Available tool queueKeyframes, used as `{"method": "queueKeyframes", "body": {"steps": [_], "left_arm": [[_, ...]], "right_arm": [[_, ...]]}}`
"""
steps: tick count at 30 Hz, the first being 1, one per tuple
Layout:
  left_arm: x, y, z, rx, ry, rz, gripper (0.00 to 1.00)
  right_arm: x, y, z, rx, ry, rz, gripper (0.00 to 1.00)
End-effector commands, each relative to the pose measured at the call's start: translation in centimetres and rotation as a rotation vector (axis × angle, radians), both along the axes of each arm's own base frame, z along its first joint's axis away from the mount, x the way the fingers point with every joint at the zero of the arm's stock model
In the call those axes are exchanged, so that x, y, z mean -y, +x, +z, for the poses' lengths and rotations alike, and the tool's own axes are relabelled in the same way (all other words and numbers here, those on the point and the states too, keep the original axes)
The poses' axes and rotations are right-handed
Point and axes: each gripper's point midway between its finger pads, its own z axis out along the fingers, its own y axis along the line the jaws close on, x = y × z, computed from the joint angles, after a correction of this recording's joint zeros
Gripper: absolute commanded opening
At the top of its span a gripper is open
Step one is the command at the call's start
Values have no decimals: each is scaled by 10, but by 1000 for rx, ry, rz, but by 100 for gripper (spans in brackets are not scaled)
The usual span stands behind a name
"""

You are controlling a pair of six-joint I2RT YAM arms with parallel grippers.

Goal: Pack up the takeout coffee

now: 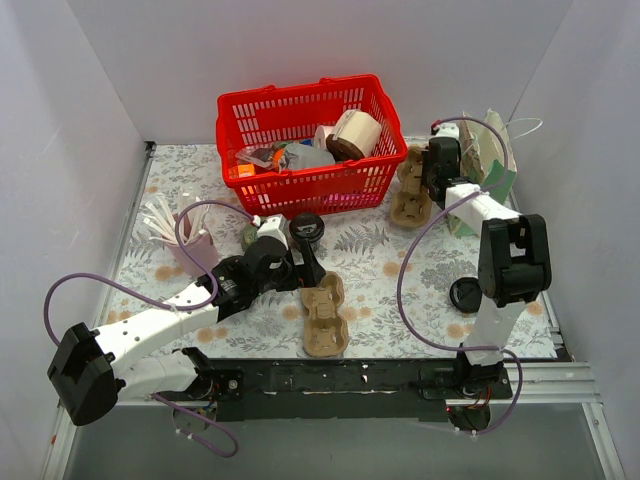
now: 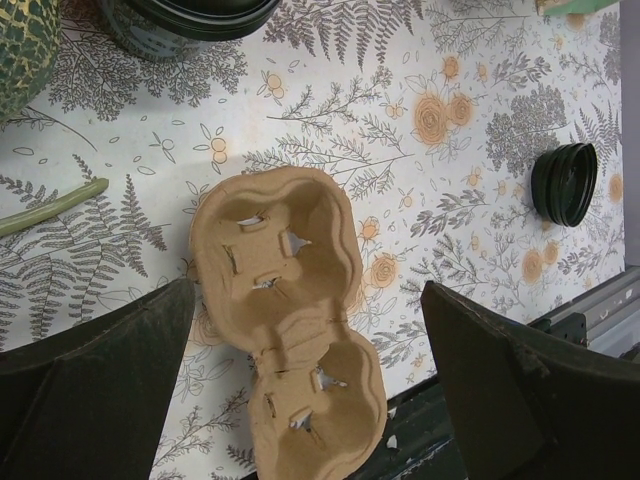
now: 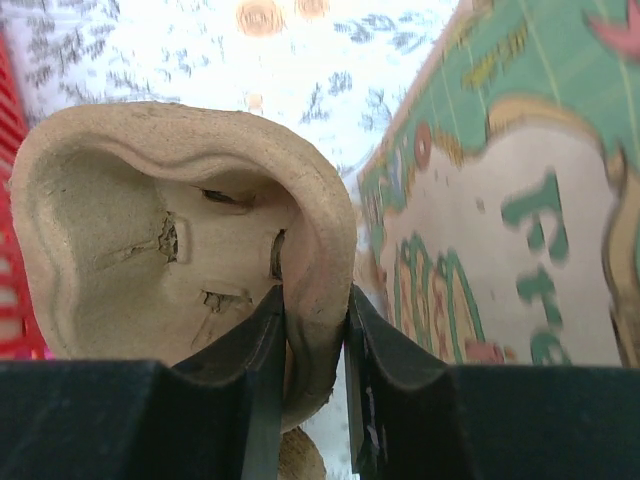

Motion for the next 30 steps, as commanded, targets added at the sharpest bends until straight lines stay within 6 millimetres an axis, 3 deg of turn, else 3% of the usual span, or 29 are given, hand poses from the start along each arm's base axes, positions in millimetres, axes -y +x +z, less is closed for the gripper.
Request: {"method": "queueKeyframes", "body": {"steps": [1,3,5,10,14,15,19,22,25,27,29,30], "left_arm": [[7,5,20,28,-51,0,98],[7,5,22,31,-56,1,98],[7,4,24,32,-63,-2,98],[8,3,28,42,-81,-9,98],[11,3,27,48,-83,-29,98],[12,3,26,46,-80,-31,98],[16,5,31,61,-92,-45,98],[16,5,33,64,-97,-49,98],[16,4,32,62,-97,-51,98],[15,3,31,61,-96,-49,98],[15,3,31,63,-99,-47,98],[15,4,31,64,-100,-46,98]], "right_arm": [[4,48,58,186,-21,-32,21],[4,53,63,197,-25,-27,29],[4,58,77,221,-22,-30,48],[-7,47,115,229,-8,53,70],[-13,29,153,252,4,121,80],[-11,22,168,280,8,118,81],[0,5,196,320,21,110,88],[13,-4,208,327,26,99,90],[34,-4,207,296,22,53,90],[42,-5,190,223,23,47,89],[48,-5,186,188,20,26,87],[49,-6,171,127,16,22,86]]}}
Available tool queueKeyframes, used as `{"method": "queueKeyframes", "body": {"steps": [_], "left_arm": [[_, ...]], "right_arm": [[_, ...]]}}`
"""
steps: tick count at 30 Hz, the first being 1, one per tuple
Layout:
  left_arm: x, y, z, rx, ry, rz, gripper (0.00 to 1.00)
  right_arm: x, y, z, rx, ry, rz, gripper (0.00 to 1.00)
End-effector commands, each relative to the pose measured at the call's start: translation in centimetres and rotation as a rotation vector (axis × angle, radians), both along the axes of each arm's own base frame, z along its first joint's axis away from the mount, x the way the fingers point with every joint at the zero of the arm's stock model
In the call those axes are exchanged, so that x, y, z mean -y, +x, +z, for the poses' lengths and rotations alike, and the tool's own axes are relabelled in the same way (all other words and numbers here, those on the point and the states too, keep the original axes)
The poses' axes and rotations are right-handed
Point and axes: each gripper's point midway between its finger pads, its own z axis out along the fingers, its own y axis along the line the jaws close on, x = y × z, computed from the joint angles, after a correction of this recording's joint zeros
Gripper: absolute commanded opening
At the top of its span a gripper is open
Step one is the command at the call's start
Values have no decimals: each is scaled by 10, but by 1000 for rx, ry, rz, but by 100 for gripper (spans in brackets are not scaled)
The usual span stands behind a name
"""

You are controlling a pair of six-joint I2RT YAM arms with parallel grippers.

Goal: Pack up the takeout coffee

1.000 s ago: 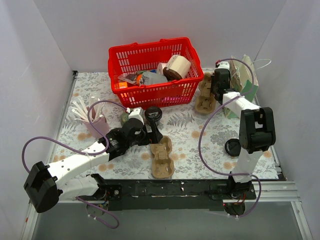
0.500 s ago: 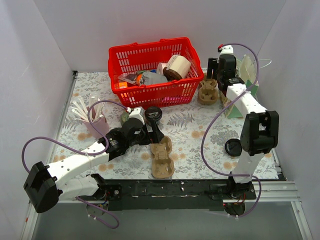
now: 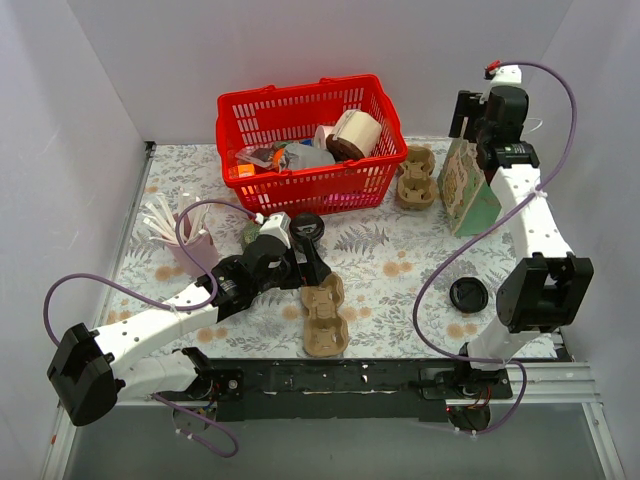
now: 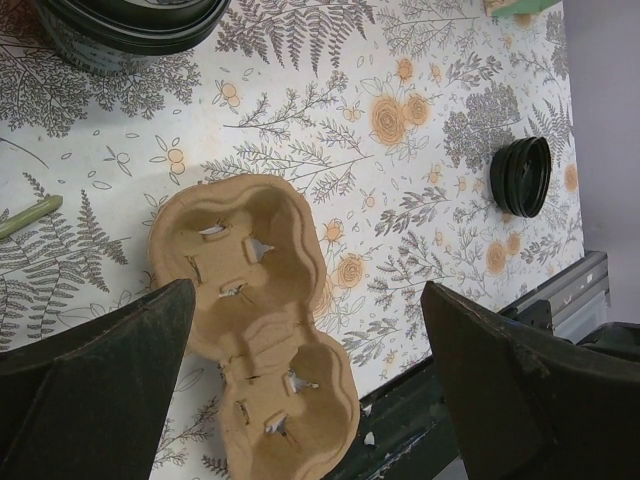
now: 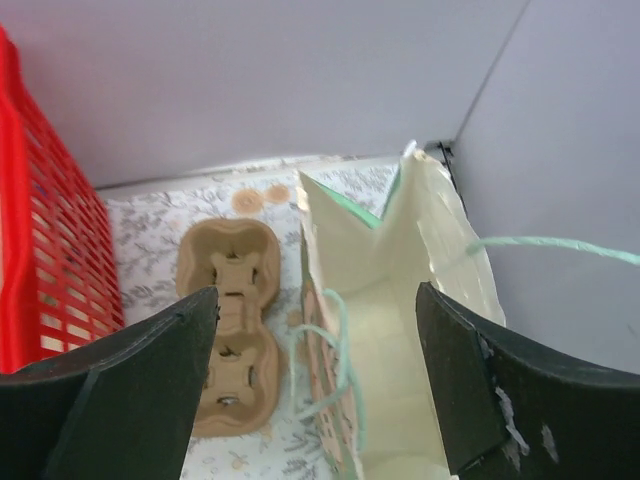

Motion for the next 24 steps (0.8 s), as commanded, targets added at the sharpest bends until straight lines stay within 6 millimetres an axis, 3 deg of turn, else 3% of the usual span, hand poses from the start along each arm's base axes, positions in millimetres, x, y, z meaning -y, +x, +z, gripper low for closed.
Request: {"method": "queueKeyframes", "body": {"steps": [1,2,3,6,9,10,13,14,16,17,19,20,23,24], "left_arm": [[2,4,18,45,-37,-1,98],[2,4,17,43,-36,-3,98],[2,4,17,43,-37,-4,98],[1,3,19,44,-43,0,98],[-1,3,21,54,-48,6,98],[-1,2,20,51,-46,3,98],[-1,1,21,48,-49,4,98],[-2,1,21,47,-49,6,98],[-3,0,21,49,-54,5,98],[-3,0,21,49,-54,5,98],[-4,-1,20,45,-51,4,98],[-5,-1,21,44,-52,8,98],[-10,-2,12,16,-24,31,98],[-13,-2,9,2,-2,45,98]], "right_arm": [[10,-5,-33,-169,-6,-21,83],[9,-5,-29,-177,-1,-18,81],[11,-8,-45,-243,9,-29,79],[18,-11,-55,-299,5,-80,75],[21,-18,-57,-314,14,-107,55],[19,-20,-56,-317,28,-101,40],[9,-33,-47,-297,67,-59,21],[4,-40,-28,-245,85,-50,20],[-5,-51,-24,-229,92,-50,15],[-4,-65,-10,-199,100,-78,15],[-14,-82,-12,-206,99,-93,14],[-11,-96,-1,-179,94,-128,14],[-24,-126,3,-187,97,-132,13],[-37,-136,0,-204,97,-101,13]]}}
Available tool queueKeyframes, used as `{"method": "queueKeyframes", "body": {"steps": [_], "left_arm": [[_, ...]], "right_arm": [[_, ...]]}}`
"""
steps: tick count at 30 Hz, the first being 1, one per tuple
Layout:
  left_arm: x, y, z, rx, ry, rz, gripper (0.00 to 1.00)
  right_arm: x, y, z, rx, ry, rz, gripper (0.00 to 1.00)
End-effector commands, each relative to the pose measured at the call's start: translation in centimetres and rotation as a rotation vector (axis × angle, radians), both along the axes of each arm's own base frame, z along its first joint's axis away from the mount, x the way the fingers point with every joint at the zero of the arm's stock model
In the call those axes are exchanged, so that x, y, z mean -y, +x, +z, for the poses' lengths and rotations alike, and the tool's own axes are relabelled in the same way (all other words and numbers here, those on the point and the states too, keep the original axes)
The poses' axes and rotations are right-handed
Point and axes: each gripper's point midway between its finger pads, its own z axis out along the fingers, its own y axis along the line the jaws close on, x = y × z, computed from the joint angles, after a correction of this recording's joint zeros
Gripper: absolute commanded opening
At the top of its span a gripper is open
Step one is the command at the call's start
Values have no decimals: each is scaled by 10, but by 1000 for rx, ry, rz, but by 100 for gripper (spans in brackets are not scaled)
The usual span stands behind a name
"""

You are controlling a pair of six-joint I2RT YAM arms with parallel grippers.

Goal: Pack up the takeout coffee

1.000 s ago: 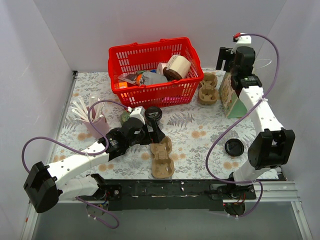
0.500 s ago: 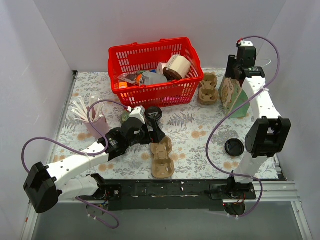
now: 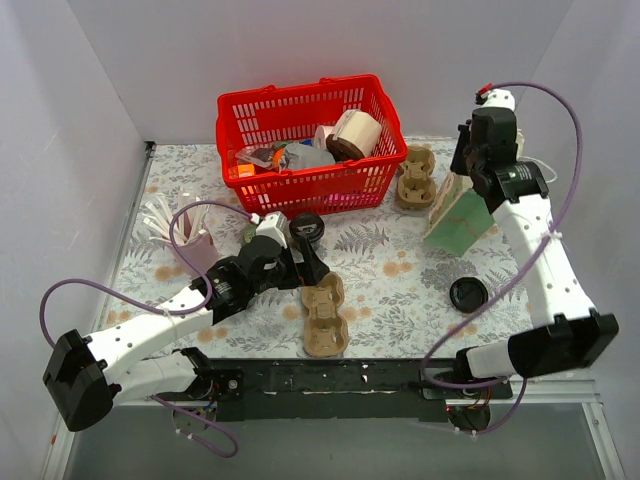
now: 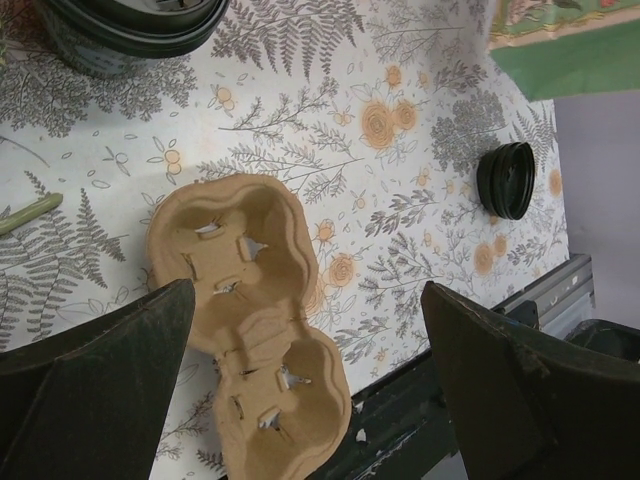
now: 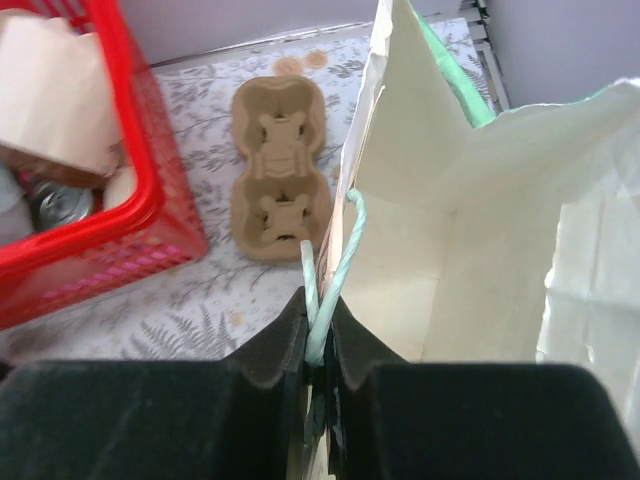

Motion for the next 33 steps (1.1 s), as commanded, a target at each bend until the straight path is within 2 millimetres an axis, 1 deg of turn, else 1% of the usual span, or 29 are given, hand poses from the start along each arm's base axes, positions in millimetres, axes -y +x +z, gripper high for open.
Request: {"method": "queueKeyframes", "body": {"steps": [1,2,3,5,6,8,9,11,12,14,15,16,17,18,19,20,21,23,24,25,26,27,28,29,30,31,32,33], "left_arm": [[-12,0,-4,-33,32,51,98],[-14,-1,-6,-45,45,59,98],[-18,-2,-13,-67,73,74,98],[-22,-5,-19,-98,90,85,98],[-24,-8,-25,-121,107,89,98],[-27,-13,-32,-155,119,91,98],[-30,-17,-37,-173,133,92,98],[-33,-23,-43,-193,136,85,98],[-33,-25,-44,-203,132,87,98],[-35,-28,-47,-213,123,86,98],[-34,-29,-46,-220,113,93,98],[-35,-30,-48,-223,112,95,98],[-36,-31,-51,-230,115,98,98],[-37,-30,-52,-229,113,102,98],[-37,-30,-53,-231,112,109,98],[-39,-31,-56,-235,115,115,98],[-39,-31,-56,-236,116,118,98],[-39,-31,-56,-235,112,118,98],[-39,-31,-54,-233,110,118,98],[-40,-31,-55,-233,112,119,98],[-39,-30,-53,-235,106,121,98],[-39,-31,-53,-235,104,118,98],[-38,-31,-52,-234,101,117,98],[-37,-31,-51,-233,94,115,98],[-37,-32,-48,-228,87,109,98],[-36,-32,-44,-220,79,102,98],[-36,-32,-41,-213,74,99,98],[-36,-32,-38,-203,72,90,98]], "right_arm": [[-18,-44,15,27,21,-26,13],[-22,-56,13,25,27,-14,13],[-39,-67,6,-4,47,21,13],[-55,-84,-5,-33,71,69,13],[-71,-93,-9,-49,84,119,13],[-85,-108,-20,-88,100,161,12],[-99,-117,-28,-112,93,212,12],[-118,-128,-38,-139,107,268,12],[-131,-137,-48,-162,105,308,12],[-146,-142,-56,-184,132,316,15],[-156,-148,-56,-185,138,332,16],[-159,-148,-57,-175,136,320,20],[-166,-148,-56,-163,183,289,22],[-177,-152,-55,-145,194,303,22],[-179,-152,-58,-133,189,300,24],[-184,-152,-58,-124,199,299,25],[-192,-152,-53,-102,221,307,26],[-200,-151,-48,-85,220,318,35],[-204,-155,-44,-73,203,334,37],[-199,-153,-39,-47,172,315,42],[-197,-151,-27,-18,167,308,45],[-192,-152,-21,-2,145,303,48],[-187,-150,-15,22,101,314,55],[-180,-149,-2,62,86,316,59],[-176,-148,3,85,70,322,63],[-177,-146,14,134,25,373,69],[-173,-149,28,187,22,410,73],[-174,-151,23,205,-24,468,74]]}}
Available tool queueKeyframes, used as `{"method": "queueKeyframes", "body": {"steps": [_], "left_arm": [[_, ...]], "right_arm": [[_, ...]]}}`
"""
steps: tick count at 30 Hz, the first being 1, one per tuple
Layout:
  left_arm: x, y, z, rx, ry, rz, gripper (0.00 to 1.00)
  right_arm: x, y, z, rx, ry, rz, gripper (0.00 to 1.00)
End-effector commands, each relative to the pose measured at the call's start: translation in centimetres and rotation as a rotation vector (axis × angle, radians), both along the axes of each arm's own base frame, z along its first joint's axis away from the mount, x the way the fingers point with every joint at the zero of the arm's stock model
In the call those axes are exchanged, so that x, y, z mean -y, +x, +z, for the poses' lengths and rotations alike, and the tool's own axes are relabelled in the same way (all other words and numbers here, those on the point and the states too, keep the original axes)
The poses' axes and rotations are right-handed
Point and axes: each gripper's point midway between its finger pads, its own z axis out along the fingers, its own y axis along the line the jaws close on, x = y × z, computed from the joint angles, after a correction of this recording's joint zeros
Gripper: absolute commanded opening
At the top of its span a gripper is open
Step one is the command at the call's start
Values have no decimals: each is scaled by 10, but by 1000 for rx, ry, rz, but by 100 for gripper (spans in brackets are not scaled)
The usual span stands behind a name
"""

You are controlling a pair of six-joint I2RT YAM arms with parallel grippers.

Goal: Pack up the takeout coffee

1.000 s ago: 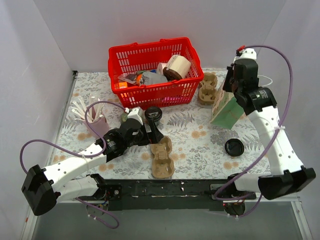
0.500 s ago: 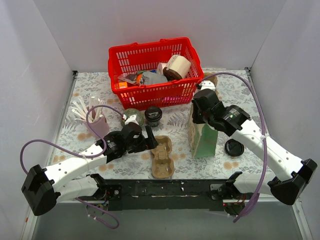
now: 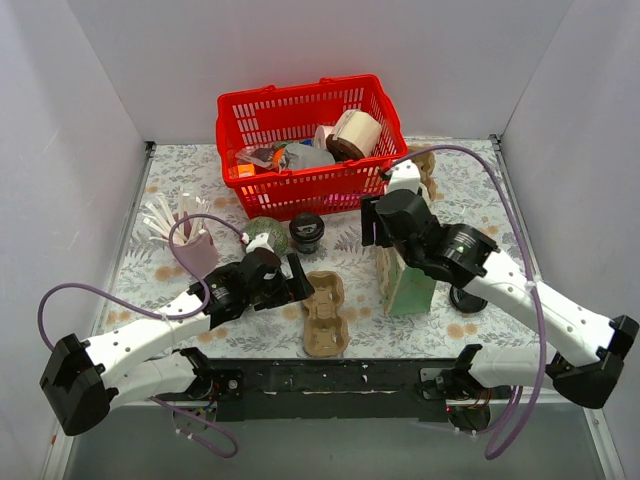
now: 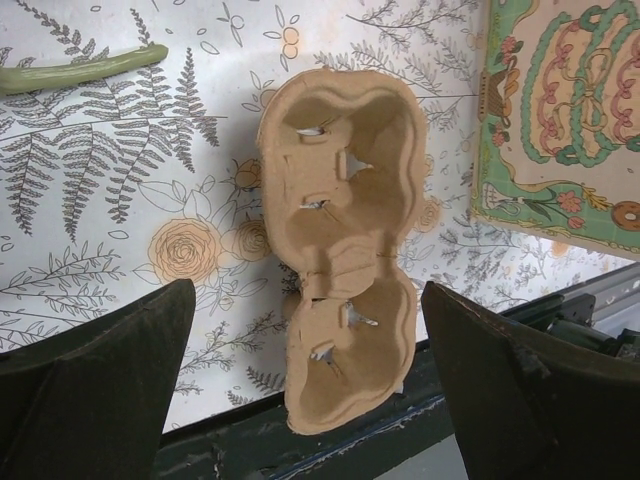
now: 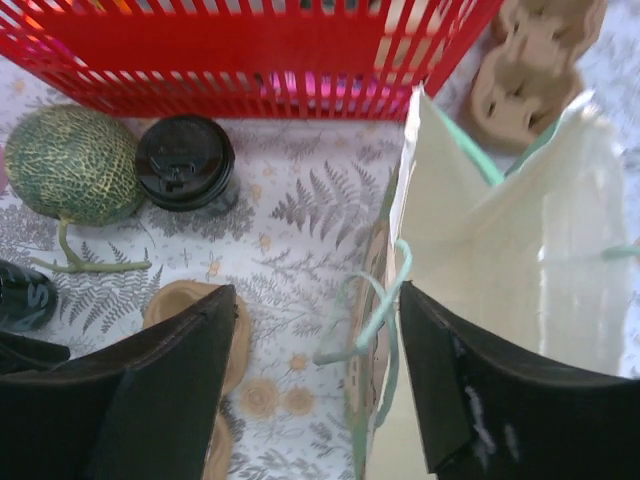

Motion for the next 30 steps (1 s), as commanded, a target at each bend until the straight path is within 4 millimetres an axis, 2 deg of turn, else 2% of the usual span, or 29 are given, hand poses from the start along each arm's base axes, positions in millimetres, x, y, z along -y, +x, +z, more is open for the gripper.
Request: {"method": "queueKeyframes", "body": {"steps": [1,2,3,4,5,6,7,8,10,13,14,15,16,17,20,21,22,26,30], "left_arm": [[1,1,27,58,-55,-15,98],[0,1,32,70,-61,-16,98],[-2,0,34,77,-53,-23,98],[-3,1,38,89,-53,-25,98],[-4,3,49,115,-63,-15,98],[-9,2,50,116,-43,-8,98],[-13,3,53,123,-33,0,98],[-19,8,61,150,-21,33,98],[-33,6,55,116,33,87,98],[-49,9,53,94,102,166,98],[-50,9,53,93,109,167,98],[-51,10,54,99,108,173,98],[-52,11,54,102,107,176,98],[-52,11,55,102,106,181,98],[-54,13,58,108,103,193,98],[-54,14,61,115,97,193,98],[-54,14,60,118,97,198,98],[-56,14,64,131,71,209,98],[-63,12,62,136,77,236,98]], "right_arm": [[13,7,70,309,-44,136,80],[6,-1,86,392,-77,278,82],[0,-6,89,429,-102,362,85],[-8,-13,86,446,-117,444,90],[-26,-29,86,499,-158,651,91],[-38,-40,82,516,-165,765,92],[-57,-56,72,515,-146,920,93],[-66,-65,64,511,-160,1014,93],[-79,-80,23,435,-252,1232,94],[-86,-95,-29,316,-317,1424,93],[-87,-98,-41,297,-324,1462,93],[-93,-97,-44,341,-329,1495,93],[-98,-105,-51,351,-297,1549,93],[-98,-111,-72,338,-298,1602,93],[-109,-122,-93,335,-247,1711,93],[-111,-121,-97,319,-245,1709,93],[-114,-116,-110,272,-258,1698,93],[-121,-102,-143,172,-286,1645,91],[-122,-96,-174,57,-330,1608,87]]}}
